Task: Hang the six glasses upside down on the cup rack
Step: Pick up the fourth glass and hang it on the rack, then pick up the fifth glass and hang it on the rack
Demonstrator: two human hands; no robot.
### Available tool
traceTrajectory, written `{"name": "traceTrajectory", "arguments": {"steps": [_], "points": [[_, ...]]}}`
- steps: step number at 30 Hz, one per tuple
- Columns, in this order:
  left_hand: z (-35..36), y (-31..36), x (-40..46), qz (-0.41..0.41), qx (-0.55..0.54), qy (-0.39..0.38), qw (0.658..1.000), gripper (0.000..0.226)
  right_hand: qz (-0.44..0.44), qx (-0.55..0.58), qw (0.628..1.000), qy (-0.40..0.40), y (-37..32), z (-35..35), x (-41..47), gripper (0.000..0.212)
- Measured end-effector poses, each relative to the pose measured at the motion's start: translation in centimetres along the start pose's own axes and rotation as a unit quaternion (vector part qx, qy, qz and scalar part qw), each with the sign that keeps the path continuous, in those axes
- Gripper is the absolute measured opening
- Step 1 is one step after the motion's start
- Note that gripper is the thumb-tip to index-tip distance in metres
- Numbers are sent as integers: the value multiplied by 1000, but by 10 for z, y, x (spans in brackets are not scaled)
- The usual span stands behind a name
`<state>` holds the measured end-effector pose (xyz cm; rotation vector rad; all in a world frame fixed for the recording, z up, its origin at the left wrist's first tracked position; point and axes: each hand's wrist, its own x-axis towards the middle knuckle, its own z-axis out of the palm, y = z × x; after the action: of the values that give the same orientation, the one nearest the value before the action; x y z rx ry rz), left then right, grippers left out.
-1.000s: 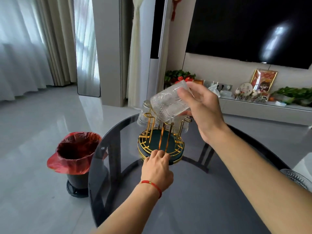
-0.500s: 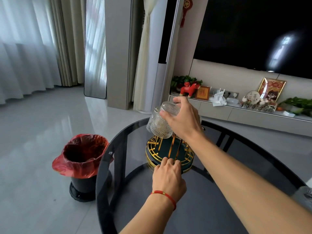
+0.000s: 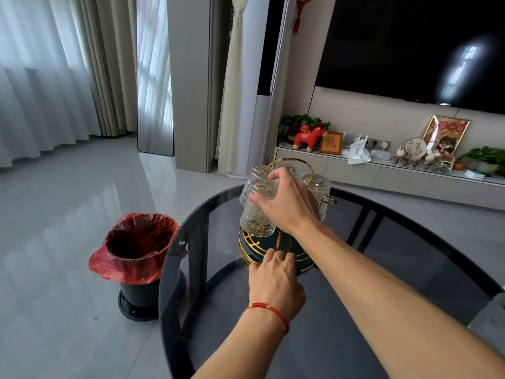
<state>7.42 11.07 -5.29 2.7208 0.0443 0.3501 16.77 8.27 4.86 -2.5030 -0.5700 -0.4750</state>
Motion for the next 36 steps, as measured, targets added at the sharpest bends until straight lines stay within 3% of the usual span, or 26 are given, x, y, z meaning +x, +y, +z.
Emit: {"name": "traceTrajectory", "arguments": {"steps": [7, 14, 18, 21, 23, 29, 32, 36], "points": [[-2, 1, 0, 6, 12, -7, 1000, 42, -33, -31, 999, -21, 3, -6, -9, 64], [-7, 6, -2, 16, -11, 9, 1000, 21, -87, 19, 992, 89, 58, -56, -76, 28], [-9, 18, -8, 41, -85, 19, 995, 36, -8, -29, 995, 94, 127, -93, -140, 24], [-9, 34, -18, 75, -124, 3, 989, 46, 65, -134, 986, 68, 171, -115, -182, 28], [-8, 49, -24, 100, -150, -6, 984, 46, 132, -210, 969, 22, 190, -132, -198, 39], [-12, 90, -41, 148, -229, -36, 961, 50, 274, -294, 916, -11, 207, -168, -210, 62], [-6, 116, -53, 167, -261, -58, 949, 50, 358, -293, 884, -62, 215, -176, -226, 72], [8, 138, -62, 170, -281, -87, 941, 49, 393, -244, 884, -73, 222, -189, -239, 68]]}}
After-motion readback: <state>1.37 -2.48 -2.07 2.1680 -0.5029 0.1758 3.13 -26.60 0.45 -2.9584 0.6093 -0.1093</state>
